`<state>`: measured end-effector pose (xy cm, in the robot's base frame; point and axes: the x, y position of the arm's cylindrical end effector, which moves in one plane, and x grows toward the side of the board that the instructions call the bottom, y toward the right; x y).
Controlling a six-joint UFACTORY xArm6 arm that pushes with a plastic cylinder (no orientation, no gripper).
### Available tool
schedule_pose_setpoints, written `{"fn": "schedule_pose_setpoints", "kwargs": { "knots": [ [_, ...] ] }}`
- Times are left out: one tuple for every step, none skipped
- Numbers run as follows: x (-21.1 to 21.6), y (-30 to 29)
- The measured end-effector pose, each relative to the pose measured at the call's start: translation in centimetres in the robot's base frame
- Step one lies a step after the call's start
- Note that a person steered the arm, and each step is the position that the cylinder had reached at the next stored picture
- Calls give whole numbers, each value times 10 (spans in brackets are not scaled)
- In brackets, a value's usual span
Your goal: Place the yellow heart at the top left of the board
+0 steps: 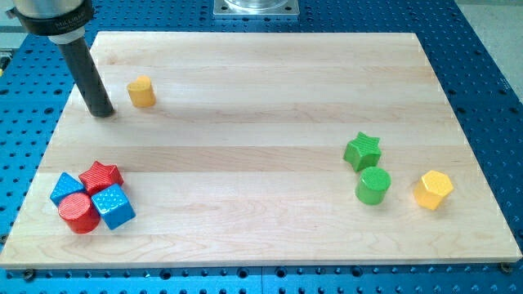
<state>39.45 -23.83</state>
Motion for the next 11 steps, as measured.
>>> {"fn": "schedule_pose_setpoints", "kwargs": {
  "knots": [
    [26,46],
    [-9,68],
    [-67,57],
    [-121,6],
    [-143,-49],
    [-142,-66],
    [-138,-66],
    [-134,-67],
    [-133,-67],
    [-155,-67],
    [-166,-67]
  ]
}}
